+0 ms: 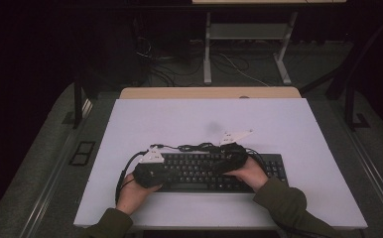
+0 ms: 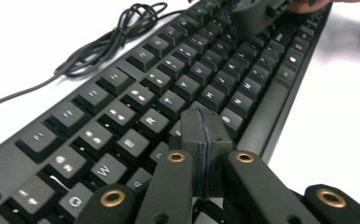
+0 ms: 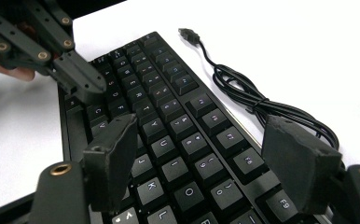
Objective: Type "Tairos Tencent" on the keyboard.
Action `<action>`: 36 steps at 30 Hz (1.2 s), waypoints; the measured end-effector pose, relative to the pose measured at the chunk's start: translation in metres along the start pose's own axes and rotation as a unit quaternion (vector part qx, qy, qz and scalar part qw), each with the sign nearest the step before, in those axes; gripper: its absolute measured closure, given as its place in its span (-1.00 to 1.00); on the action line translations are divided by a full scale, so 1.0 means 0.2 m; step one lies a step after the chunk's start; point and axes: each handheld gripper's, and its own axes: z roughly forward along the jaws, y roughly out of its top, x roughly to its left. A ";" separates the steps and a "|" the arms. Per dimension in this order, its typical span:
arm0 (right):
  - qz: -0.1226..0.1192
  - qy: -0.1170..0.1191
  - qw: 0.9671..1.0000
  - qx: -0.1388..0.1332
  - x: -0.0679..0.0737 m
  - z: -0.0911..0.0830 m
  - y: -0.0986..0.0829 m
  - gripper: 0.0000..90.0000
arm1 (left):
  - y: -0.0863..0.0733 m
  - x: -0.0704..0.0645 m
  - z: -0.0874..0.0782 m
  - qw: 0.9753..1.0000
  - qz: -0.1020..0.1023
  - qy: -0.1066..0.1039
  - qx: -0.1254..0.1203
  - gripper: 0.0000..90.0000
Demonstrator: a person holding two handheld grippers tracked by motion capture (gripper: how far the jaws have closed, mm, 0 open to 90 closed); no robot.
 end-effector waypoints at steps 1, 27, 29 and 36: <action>0.000 0.000 1.000 0.000 0.00 0.00 0.00 -0.41 | 0.00 0.01 0.00 1.000 -0.001 0.002 -0.002 0.98; 0.000 0.002 1.000 0.002 0.00 0.01 0.00 -0.41 | 0.01 0.13 0.05 0.999 -0.016 0.033 0.007 0.98; 0.000 0.002 1.000 0.002 0.00 0.01 0.00 -0.41 | 0.00 0.13 0.05 0.999 -0.021 0.029 0.004 0.99; 0.001 0.002 1.000 0.001 0.00 0.01 0.00 -0.41 | 0.01 0.13 0.05 0.999 -0.020 0.031 0.004 0.98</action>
